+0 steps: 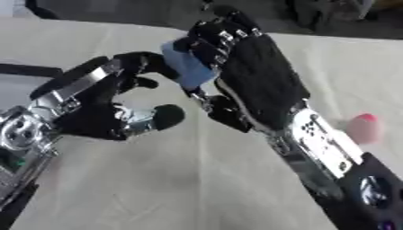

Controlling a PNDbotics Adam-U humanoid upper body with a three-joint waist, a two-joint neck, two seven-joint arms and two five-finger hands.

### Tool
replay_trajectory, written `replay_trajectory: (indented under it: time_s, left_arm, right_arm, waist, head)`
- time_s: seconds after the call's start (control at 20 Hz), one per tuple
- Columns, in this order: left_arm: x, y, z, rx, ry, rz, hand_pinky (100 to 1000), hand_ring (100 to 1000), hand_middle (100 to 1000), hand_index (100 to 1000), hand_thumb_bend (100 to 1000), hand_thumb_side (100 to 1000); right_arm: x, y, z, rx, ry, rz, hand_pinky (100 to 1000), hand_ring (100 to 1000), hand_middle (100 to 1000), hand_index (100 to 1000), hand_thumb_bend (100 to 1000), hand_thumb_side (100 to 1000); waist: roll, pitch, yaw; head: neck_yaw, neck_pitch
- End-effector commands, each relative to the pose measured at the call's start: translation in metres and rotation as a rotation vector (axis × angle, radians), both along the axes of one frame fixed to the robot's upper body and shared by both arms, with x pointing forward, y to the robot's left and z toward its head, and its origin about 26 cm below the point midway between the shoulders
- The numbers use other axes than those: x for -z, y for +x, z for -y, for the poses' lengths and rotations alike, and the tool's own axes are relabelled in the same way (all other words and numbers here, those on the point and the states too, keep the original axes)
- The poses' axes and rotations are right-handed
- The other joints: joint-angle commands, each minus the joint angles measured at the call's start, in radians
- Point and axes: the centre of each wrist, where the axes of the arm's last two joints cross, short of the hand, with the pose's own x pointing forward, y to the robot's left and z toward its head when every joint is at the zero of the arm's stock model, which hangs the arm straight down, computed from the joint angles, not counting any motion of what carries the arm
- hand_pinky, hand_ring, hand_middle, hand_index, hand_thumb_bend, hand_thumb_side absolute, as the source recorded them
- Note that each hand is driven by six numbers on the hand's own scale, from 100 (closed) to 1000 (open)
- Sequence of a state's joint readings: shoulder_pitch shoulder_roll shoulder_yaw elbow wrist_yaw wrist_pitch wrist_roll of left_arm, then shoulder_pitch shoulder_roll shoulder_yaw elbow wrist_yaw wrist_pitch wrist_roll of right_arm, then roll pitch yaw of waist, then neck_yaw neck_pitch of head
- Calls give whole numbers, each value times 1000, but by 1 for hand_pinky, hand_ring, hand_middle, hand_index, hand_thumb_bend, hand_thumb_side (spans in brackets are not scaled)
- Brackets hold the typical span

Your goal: Pick up the objects with one hand, pass them to the other hand, and then place them into the box on the other side of the table.

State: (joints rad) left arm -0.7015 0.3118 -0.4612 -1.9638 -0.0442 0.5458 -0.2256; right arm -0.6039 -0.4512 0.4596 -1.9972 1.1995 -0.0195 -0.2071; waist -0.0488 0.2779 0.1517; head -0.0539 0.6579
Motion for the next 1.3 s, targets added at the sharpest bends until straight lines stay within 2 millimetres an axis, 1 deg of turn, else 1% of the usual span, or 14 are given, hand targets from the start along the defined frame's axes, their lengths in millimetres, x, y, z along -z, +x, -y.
replay_trajectory:
  time_s: [0.05, 0.15, 0.4, 0.45, 0.6, 0.8, 0.85, 0.9, 1.3]
  left_arm:
    - [-9, -4, -10, -23, -20, 53, 880, 991, 786, 760, 654, 493]
    - [-7, -4, -13, -38, -34, 56, 879, 989, 783, 757, 654, 492]
    - [-4, -5, -11, -50, -65, 50, 879, 989, 783, 757, 654, 492]
    - [-4, -5, -11, -53, -67, 49, 874, 972, 764, 740, 659, 471]
    - [1, -3, -19, -99, -63, 46, 873, 969, 761, 738, 663, 466]
    - [4, -3, -19, -111, -73, 42, 873, 969, 761, 738, 663, 466]
    - [4, -3, -19, -112, -75, 41, 886, 995, 788, 763, 660, 473]
    - [3, -3, -19, -115, -80, 41, 889, 1000, 798, 772, 661, 471]
    - [-3, -5, -12, -151, -101, 40, 925, 1000, 869, 809, 666, 456]
  right_arm:
    - [-3, 1, 5, 61, 15, 41, 831, 607, 452, 462, 166, 100]
    - [-5, 2, 7, 98, 33, 48, 831, 607, 452, 462, 166, 100]
    - [0, -1, 0, 133, 52, 51, 831, 607, 452, 462, 166, 100]
    - [1, -1, -1, 137, 53, 52, 827, 603, 452, 462, 164, 100]
    - [1, -1, 0, 153, 71, 59, 824, 601, 452, 462, 163, 100]
    - [2, -1, -1, 153, 79, 60, 824, 601, 452, 462, 163, 100]
    - [2, -2, -1, 149, 78, 60, 828, 601, 452, 461, 162, 100]
    - [3, -2, -2, 141, 74, 61, 827, 600, 451, 461, 162, 100]
    - [4, -3, -5, 117, 65, 73, 828, 598, 449, 460, 160, 100]
  waist:
    - [6, -14, -1]
    - [7, -14, -1]
    - [7, -13, 0]
    - [7, -13, 0]
    - [9, -12, -5]
    - [9, -12, -6]
    - [9, -12, -6]
    - [9, -11, -5]
    - [9, -10, -4]
  head:
    - [2, 3]
    - [2, 4]
    - [1, 4]
    - [0, 4]
    - [0, 4]
    - [1, 4]
    - [1, 4]
    - [1, 4]
    - [4, 4]
